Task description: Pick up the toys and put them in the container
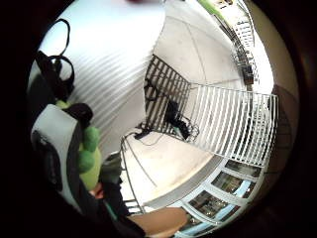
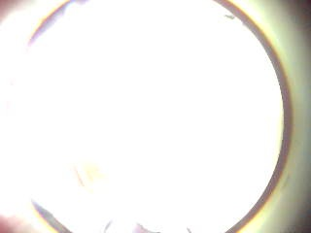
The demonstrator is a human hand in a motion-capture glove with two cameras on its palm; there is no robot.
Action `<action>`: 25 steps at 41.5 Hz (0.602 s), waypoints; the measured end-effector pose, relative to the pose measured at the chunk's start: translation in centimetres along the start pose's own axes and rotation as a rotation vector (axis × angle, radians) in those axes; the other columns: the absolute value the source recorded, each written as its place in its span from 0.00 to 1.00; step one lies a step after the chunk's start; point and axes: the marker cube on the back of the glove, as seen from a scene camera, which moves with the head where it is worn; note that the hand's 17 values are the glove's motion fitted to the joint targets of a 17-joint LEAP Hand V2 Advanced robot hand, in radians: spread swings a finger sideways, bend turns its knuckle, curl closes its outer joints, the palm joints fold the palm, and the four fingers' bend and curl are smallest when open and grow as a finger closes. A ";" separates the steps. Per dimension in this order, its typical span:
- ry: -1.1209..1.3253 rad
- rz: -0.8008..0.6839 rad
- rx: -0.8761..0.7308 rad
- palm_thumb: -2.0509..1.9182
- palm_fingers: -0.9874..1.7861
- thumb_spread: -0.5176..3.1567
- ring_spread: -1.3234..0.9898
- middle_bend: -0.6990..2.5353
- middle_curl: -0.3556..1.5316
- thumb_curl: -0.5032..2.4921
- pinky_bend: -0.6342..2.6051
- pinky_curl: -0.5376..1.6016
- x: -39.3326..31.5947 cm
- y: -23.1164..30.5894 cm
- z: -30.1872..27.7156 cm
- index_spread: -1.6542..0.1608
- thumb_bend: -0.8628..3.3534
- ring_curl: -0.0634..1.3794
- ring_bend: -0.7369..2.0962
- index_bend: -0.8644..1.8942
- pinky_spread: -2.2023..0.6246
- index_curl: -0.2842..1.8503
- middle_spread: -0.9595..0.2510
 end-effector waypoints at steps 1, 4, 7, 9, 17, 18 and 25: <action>-0.012 0.027 -0.076 0.78 0.83 0.49 0.39 0.47 0.51 0.37 0.47 0.39 0.0 0.3 -0.5 0.74 0.33 0.34 0.69 0.40 0.59 0.22 0.50; -0.036 0.103 -0.306 0.78 0.83 0.46 0.40 0.49 0.52 0.38 0.46 0.39 0.1 0.4 -2.3 0.74 0.33 0.35 0.69 0.42 0.60 0.24 0.50; -0.032 0.126 -0.358 0.75 0.80 0.42 0.40 0.48 0.52 0.38 0.46 0.40 0.0 -1.4 -4.2 0.74 0.29 0.35 0.68 0.45 0.60 0.26 0.51; -0.020 0.117 -0.339 0.73 0.78 0.40 0.40 0.46 0.51 0.39 0.47 0.41 -0.3 -3.0 -5.8 0.74 0.28 0.35 0.67 0.47 0.61 0.27 0.50; 0.026 0.117 -0.236 0.70 0.74 0.34 0.40 0.42 0.51 0.40 0.49 0.43 -2.3 -9.2 -11.9 0.73 0.25 0.35 0.66 0.47 0.61 0.29 0.46; 0.028 0.130 -0.230 0.70 0.74 0.34 0.40 0.41 0.51 0.40 0.49 0.43 -2.7 -9.7 -12.5 0.73 0.25 0.35 0.66 0.46 0.61 0.29 0.46; 0.022 0.030 -0.165 0.70 0.74 0.32 0.40 0.40 0.51 0.42 0.49 0.44 -5.7 -13.0 -16.6 0.72 0.24 0.35 0.65 0.45 0.61 0.30 0.44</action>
